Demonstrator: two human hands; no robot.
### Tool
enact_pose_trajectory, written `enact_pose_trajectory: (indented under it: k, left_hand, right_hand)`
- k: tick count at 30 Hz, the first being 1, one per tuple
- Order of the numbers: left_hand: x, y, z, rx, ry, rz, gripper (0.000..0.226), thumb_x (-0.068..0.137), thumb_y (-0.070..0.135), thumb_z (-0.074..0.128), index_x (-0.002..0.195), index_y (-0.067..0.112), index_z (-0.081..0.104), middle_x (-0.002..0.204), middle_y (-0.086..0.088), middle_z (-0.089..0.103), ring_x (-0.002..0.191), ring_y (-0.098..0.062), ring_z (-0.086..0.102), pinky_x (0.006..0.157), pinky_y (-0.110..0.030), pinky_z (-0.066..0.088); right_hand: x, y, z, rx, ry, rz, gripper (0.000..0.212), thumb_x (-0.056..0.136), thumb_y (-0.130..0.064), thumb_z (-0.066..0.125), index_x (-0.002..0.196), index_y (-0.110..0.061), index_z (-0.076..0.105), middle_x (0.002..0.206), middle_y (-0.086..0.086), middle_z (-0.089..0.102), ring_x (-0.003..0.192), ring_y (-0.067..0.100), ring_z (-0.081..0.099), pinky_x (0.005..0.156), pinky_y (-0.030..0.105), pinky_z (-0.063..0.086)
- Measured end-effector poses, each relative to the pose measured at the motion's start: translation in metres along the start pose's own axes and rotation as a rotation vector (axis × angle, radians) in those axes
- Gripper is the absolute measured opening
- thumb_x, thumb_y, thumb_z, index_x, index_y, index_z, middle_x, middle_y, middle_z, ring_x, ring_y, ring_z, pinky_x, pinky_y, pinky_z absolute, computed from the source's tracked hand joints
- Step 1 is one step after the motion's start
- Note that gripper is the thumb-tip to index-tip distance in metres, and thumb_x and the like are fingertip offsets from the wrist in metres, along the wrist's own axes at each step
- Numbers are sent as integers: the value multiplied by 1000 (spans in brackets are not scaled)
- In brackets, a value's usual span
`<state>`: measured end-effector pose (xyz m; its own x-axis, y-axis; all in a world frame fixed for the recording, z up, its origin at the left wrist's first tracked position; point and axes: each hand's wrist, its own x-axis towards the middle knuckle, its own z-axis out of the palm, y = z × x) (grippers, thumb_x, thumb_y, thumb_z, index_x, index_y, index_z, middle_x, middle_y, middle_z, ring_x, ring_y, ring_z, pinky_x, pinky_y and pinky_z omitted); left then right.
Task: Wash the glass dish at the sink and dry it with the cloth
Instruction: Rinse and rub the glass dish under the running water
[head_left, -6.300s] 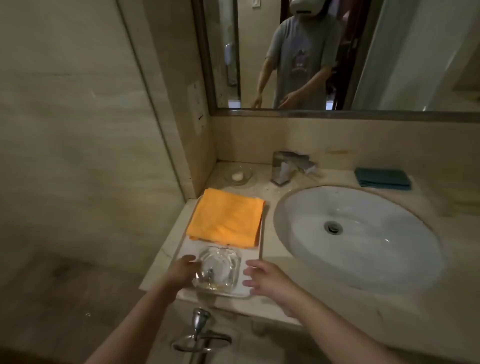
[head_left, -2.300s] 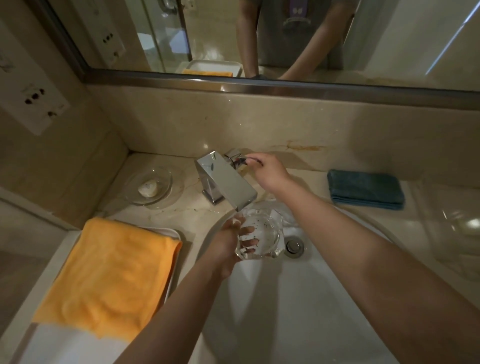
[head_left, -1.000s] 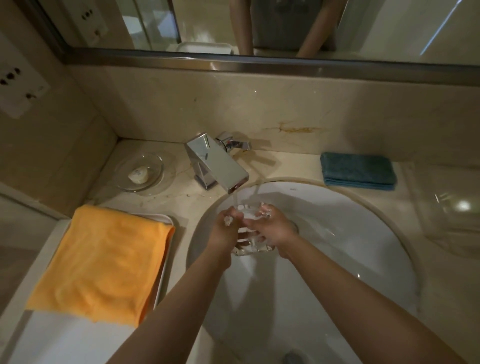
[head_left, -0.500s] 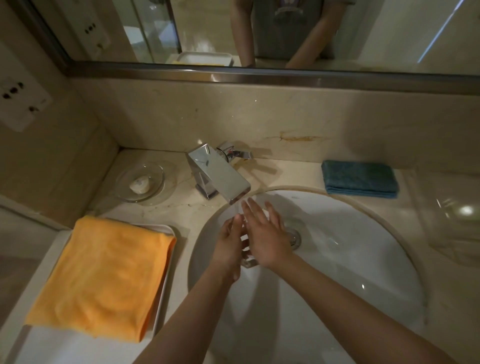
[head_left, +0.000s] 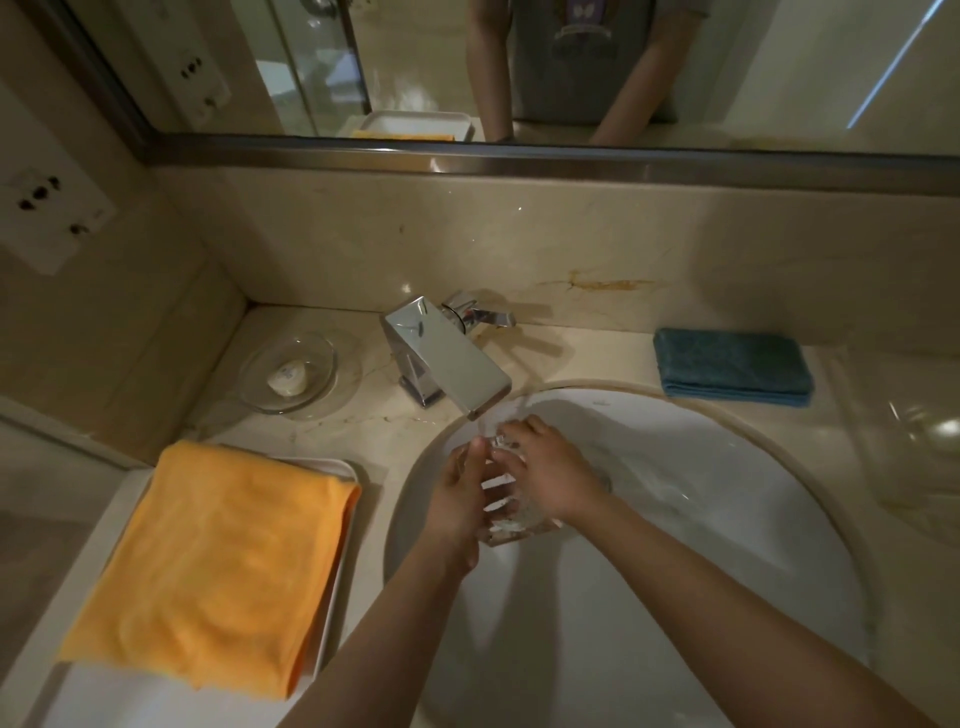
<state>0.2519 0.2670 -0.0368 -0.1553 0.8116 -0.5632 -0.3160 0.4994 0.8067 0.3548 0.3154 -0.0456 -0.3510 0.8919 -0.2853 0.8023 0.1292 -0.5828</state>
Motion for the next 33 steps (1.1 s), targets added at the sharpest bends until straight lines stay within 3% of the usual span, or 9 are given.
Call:
enact_pose_trajectory:
  k: [3, 5, 8, 15, 18, 23, 27, 30, 33]
  left_hand:
    - [3, 0, -4, -1, 11, 9, 39, 96, 40, 41, 111, 10, 60, 102, -14, 71, 87, -27, 70, 69, -33, 55]
    - [4, -1, -4, -9, 4, 18, 39, 96, 39, 42, 113, 10, 60, 101, -14, 71, 84, -25, 70, 66, -31, 55]
    - [4, -2, -3, -47, 13, 12, 36, 96, 37, 42, 111, 10, 61, 99, -15, 71, 83, -25, 69, 65, -31, 55]
    - [8, 0, -1, -118, 77, 16, 32, 96, 34, 46, 113, 11, 60, 102, -15, 71, 86, -28, 69, 70, -35, 56]
    - [9, -1, -4, -108, 92, 7, 28, 95, 28, 49, 111, 10, 60, 99, -14, 71, 80, -22, 71, 63, -29, 58]
    - [8, -5, -3, -67, 113, 22, 10, 87, 11, 58, 95, 6, 62, 85, -13, 68, 63, -16, 66, 51, -21, 53]
    - [11, 0, -3, 111, 109, 28, 13, 83, 11, 65, 90, 2, 59, 75, -8, 65, 51, -9, 60, 47, -21, 49]
    - [15, 8, -5, 329, 84, 43, 19, 82, 19, 67, 75, 9, 53, 68, -6, 61, 49, -14, 55, 45, -21, 45]
    - [14, 18, -9, 440, -93, -48, 16, 88, 26, 60, 82, 11, 57, 69, -3, 59, 50, -12, 53, 45, -20, 45]
  right_hand:
    - [7, -1, -6, 405, -23, 54, 25, 89, -29, 57, 99, -6, 62, 94, 8, 62, 83, 18, 59, 74, 30, 45]
    - [9, -1, -9, 567, -37, 101, 26, 86, -30, 61, 90, -5, 65, 80, 14, 66, 68, 15, 58, 70, 29, 45]
    - [14, 2, -9, 650, -67, 146, 30, 86, -35, 59, 90, -6, 68, 91, 23, 69, 74, 22, 61, 75, 36, 50]
    - [21, -9, 0, 724, 120, 233, 19, 84, -34, 63, 87, -15, 63, 88, 3, 67, 75, 22, 65, 71, 34, 54]
    - [12, -2, 1, 840, -26, 278, 19, 83, -30, 66, 97, -23, 55, 87, 0, 64, 69, 17, 63, 61, 31, 53]
    - [0, 12, 2, 962, -179, 303, 15, 87, -14, 61, 93, -28, 61, 102, 6, 68, 84, 24, 68, 67, 36, 55]
    - [-4, 13, -6, 890, -219, 279, 13, 92, -17, 54, 104, -23, 58, 98, -4, 66, 69, 10, 71, 42, 20, 46]
    - [-4, 14, -13, 856, -214, 265, 17, 93, -18, 53, 110, -20, 53, 101, -5, 63, 62, 7, 70, 39, 17, 44]
    - [-3, 15, -18, 798, -223, 237, 9, 92, -17, 54, 96, -26, 54, 91, -7, 65, 57, 6, 67, 43, 18, 45]
